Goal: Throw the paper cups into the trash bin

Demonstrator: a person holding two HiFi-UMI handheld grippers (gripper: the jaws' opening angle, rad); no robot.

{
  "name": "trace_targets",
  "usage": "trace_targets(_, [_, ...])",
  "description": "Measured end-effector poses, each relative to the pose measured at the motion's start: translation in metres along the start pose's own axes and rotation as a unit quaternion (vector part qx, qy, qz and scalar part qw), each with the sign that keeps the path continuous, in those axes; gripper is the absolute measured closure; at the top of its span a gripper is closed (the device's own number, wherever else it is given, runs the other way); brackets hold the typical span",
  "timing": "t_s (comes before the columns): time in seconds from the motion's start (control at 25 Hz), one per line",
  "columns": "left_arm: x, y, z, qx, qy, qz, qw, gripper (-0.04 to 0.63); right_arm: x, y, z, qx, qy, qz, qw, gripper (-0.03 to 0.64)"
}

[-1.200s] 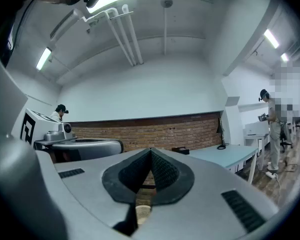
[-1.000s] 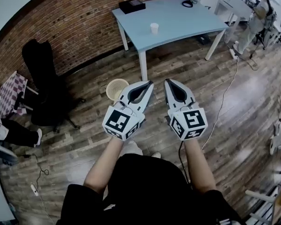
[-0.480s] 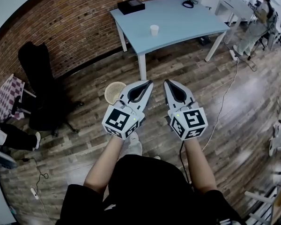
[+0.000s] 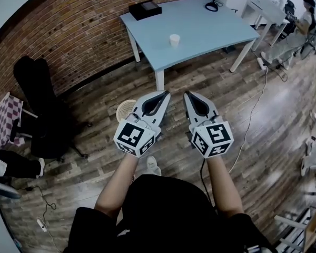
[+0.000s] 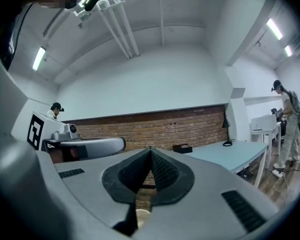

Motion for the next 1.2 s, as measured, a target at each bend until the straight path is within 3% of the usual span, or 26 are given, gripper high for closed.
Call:
trace_targets(0.64, [0.021,-0.012,-0.115,-0.009,0.013,0.003,0.9999,0.586,0.004,-0.11,-0.003,-0.032,0.014,-0.016,0.999,0.612])
trace_targets(1.2, [0.02,-0.004,-0.171,-0.014,0.034,0.001,0.9993,0.586,-0.001,-0.157,-0.017,-0.055,0.015,-0.038,0.998,0.612])
Point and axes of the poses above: the fingertips, and each gripper's own axes: y backward along the fingers, z to its right, x out of its top, the point moved 7 cm from there along y, backward along the fingers, and after that the axes turned 14 degrees about y, right-handed, at the moved point
